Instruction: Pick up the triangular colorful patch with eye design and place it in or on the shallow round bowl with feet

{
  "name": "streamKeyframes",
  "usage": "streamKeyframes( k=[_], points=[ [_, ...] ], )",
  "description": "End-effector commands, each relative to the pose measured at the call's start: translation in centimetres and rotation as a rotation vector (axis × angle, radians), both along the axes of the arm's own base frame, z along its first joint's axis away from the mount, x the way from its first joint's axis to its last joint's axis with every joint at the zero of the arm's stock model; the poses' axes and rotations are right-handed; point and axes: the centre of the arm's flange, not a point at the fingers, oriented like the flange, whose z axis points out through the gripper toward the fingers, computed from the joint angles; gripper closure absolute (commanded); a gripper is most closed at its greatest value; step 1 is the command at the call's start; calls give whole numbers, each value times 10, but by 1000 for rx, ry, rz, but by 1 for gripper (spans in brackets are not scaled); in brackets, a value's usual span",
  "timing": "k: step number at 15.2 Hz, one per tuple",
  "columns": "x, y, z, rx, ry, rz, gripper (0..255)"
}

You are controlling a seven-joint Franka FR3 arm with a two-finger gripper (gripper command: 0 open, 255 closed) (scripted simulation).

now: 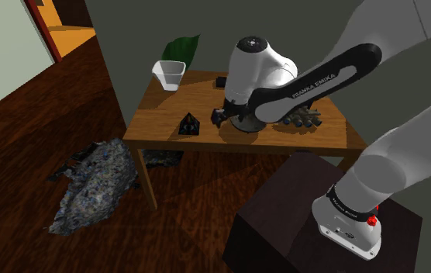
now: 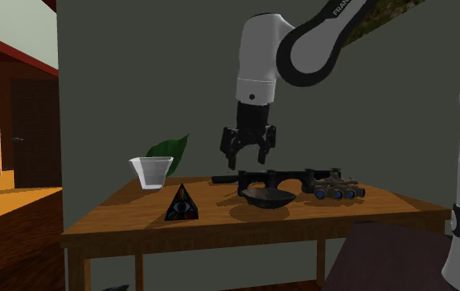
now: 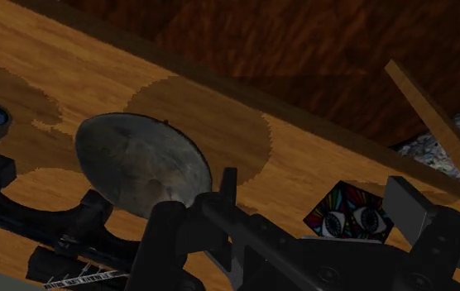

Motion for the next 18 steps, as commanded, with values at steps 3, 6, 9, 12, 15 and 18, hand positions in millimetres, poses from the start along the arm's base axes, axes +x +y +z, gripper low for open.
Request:
streamKeyframes(
  k=[3, 6, 9, 12, 15, 18],
  points=[
    [33, 19, -31, -4, -87, -78, 0],
    [62, 29, -52, -11, -148, -134, 0],
    [92, 37, -71, -18, -210, -190, 0],
    [123, 44, -88, -26, -272, -247, 0],
    [156, 48, -103, -33, -333, -303, 0],
    [174, 47, -113, -36, -361, -329, 0]
  ],
)
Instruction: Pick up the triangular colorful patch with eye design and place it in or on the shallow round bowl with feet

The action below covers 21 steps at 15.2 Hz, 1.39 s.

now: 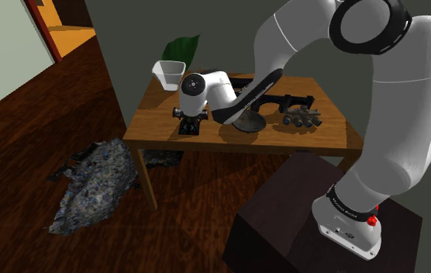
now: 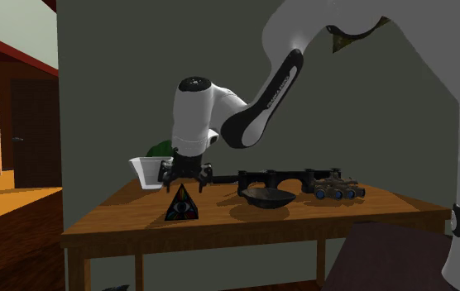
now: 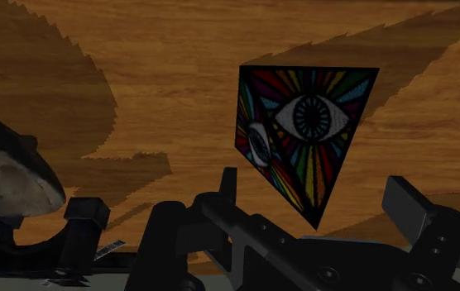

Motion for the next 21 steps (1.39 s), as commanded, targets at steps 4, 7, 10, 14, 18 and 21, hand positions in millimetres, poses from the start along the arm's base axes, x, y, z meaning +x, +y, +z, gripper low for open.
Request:
streamKeyframes(
  k=[4, 7, 10, 14, 18, 21],
  points=[
    [16, -8, -21, -2, -9, -7, 0],
    [22, -13, -32, -2, -8, -7, 0],
    [22, -13, -32, -2, -9, -7, 0],
    [22, -13, -32, -2, -8, -7, 0],
    [22, -13, -32, -2, -8, -7, 255],
    [22, -13, -32, -2, -8, -7, 255]
  ],
)
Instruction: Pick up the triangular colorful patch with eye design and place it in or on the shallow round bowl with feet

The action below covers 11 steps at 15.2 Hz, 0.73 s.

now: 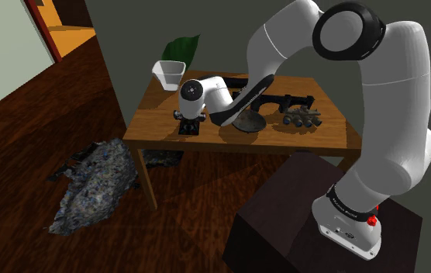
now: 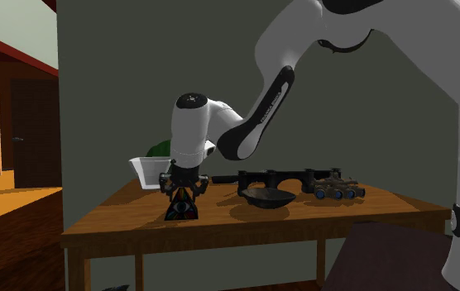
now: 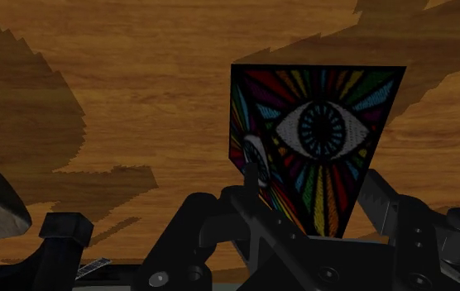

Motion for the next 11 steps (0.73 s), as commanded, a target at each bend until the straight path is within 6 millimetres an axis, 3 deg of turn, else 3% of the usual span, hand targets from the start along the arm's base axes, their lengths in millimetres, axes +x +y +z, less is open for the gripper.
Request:
streamKeyframes(
  k=[1, 3, 11],
  points=[
    [0, 0, -1, 0, 2, -1, 255],
    [0, -1, -1, 0, 2, -1, 255],
    [0, -1, 41, 0, 2, -1, 255]
  ],
)
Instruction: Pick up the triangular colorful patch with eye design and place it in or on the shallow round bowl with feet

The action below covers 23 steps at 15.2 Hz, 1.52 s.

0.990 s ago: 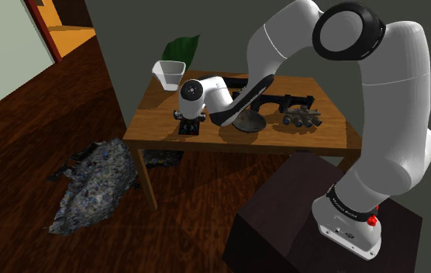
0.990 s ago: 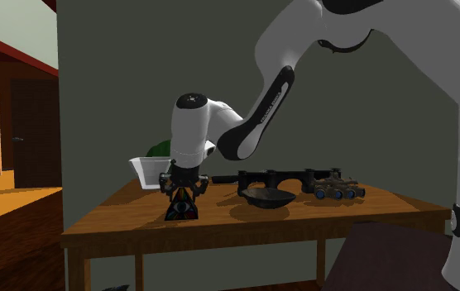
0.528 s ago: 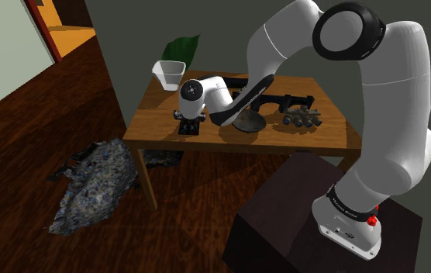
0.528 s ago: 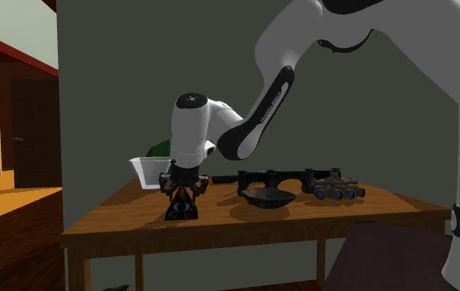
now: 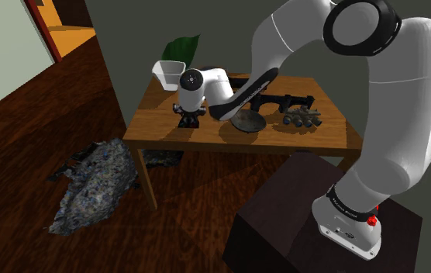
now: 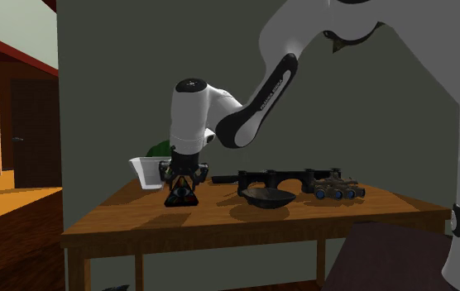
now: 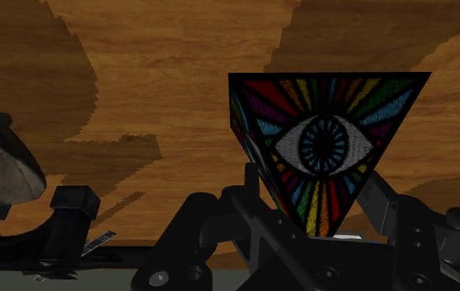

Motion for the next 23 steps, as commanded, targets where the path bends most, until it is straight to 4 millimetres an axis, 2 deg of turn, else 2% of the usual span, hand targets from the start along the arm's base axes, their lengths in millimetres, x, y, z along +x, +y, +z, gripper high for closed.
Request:
streamKeyframes(
  k=[1, 15, 16, 23],
  points=[
    [-1, 0, 12, 0, 0, 0, 255],
    [-1, 0, 86, 0, 0, 0, 255],
    [-1, 0, 87, 0, 0, 0, 255],
    [-58, -73, 88, 0, 0, 0, 255]
  ],
)
